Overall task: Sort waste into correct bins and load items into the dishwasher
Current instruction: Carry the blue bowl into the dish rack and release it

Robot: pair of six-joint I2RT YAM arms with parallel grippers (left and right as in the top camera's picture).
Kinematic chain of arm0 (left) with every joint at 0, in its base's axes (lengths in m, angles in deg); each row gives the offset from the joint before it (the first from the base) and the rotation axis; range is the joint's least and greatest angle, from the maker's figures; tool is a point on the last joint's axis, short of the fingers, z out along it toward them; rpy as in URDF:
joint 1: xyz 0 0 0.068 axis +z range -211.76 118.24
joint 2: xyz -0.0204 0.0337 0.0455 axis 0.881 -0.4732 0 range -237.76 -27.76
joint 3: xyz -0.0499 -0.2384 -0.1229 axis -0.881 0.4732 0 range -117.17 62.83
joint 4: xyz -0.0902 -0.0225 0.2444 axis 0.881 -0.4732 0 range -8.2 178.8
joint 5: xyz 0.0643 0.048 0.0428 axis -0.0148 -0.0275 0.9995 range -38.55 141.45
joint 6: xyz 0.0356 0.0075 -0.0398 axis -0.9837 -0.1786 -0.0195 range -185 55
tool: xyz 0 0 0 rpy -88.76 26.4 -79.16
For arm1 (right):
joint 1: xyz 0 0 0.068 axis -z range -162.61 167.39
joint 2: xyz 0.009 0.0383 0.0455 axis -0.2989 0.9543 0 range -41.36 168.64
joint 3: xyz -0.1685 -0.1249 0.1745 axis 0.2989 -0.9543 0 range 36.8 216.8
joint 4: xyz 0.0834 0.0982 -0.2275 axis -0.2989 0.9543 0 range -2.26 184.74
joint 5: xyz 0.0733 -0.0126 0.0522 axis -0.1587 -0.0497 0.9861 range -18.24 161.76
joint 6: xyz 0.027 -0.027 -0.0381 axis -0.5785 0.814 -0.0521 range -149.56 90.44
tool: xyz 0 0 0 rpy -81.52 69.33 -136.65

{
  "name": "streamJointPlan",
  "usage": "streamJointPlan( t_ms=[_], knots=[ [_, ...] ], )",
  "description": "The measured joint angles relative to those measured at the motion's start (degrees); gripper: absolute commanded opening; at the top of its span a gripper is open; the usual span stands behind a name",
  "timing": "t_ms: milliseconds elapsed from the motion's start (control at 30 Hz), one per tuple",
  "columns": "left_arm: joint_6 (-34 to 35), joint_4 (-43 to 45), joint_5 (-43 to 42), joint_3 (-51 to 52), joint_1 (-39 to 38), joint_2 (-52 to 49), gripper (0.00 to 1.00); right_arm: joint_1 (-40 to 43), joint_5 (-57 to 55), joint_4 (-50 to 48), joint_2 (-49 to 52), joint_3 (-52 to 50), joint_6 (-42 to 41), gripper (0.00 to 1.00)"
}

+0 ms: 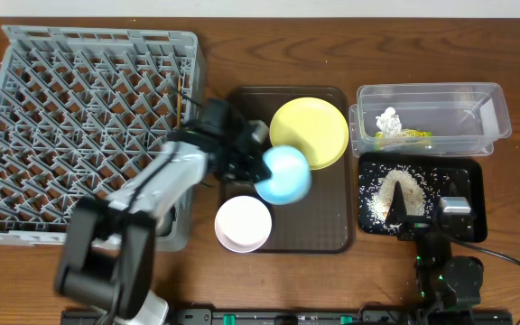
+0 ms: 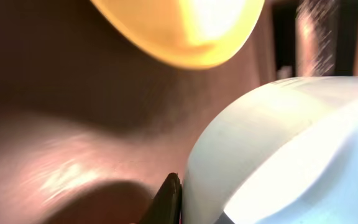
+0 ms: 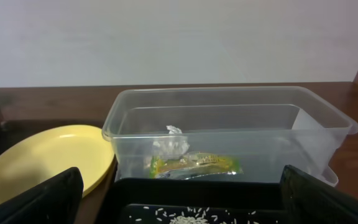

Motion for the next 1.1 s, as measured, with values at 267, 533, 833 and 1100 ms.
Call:
streamJointPlan(
  t_ms=[267, 533, 833, 1100],
  knots=[
    [0.63, -7.89, 2.23, -2.4, 16.57, 12.37, 0.08, 0.0, 0.0, 0.0, 0.0, 0.0, 0.0, 0.99],
    [2.6, -8.96, 26.18, -4.0, 27.32, 18.95, 0.08, 0.0, 0.0, 0.0, 0.0, 0.0, 0.0, 0.99],
    [8.15, -6.19, 54.36, -4.0, 27.32, 18.32, 0.08, 0.0, 0.0, 0.0, 0.0, 0.0, 0.0, 0.99],
    [9.16, -5.22, 67.34, -4.0, 24.61, 18.12, 0.08, 0.0, 0.0, 0.0, 0.0, 0.0, 0.0, 0.99]
  ],
)
